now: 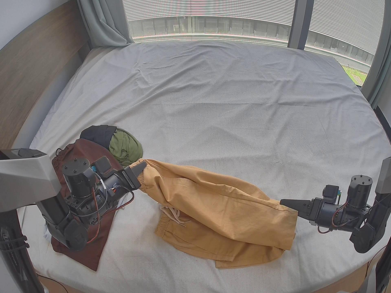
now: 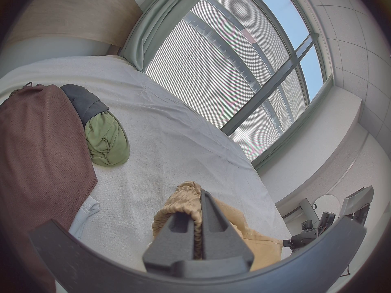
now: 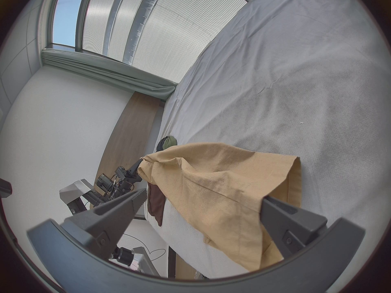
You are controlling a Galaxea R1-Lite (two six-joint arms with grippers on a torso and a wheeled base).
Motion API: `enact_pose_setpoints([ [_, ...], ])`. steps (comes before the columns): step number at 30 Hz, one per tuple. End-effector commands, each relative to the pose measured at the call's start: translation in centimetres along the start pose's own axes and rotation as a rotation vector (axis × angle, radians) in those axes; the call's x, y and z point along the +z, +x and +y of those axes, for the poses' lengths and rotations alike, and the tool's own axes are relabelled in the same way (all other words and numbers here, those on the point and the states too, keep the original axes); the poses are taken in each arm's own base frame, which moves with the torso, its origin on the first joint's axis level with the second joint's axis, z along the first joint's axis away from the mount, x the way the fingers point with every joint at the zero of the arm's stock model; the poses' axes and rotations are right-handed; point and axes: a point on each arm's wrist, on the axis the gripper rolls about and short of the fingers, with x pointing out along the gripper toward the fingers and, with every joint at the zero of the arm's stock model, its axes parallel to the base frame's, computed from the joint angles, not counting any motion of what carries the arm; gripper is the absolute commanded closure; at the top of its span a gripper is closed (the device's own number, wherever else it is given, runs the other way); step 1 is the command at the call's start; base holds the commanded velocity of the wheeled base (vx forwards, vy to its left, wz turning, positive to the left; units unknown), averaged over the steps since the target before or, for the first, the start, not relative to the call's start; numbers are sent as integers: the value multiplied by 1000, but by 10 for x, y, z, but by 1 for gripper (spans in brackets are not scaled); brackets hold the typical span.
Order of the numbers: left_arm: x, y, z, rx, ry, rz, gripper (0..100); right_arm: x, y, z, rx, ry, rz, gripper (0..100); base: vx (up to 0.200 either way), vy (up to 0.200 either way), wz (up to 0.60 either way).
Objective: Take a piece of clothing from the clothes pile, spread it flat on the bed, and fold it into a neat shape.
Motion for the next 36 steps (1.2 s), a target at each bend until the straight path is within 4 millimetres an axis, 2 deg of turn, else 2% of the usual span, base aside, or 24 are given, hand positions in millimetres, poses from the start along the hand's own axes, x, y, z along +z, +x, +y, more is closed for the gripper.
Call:
enact_pose_setpoints([
  [1,1,0,-1,-4,1,-3,100,-5,11,-7,-6,20,38,0,0,0,0],
  [20,0,0,-1,-2,0,-1,100,-3,27,1,45,-15,50,0,0,0,0],
  [32,0,0,-1,-2,0,-1,100,-3,30,3,55,-22,55,0,0,0,0],
  [33,0,0,-1,-2,0,-1,100,-3,30,3,55,-22,55,100,0,0,0],
  [36,0,0,-1,-2,0,-1,100,-3,30,2,55,-22,55,100,0,0,0],
])
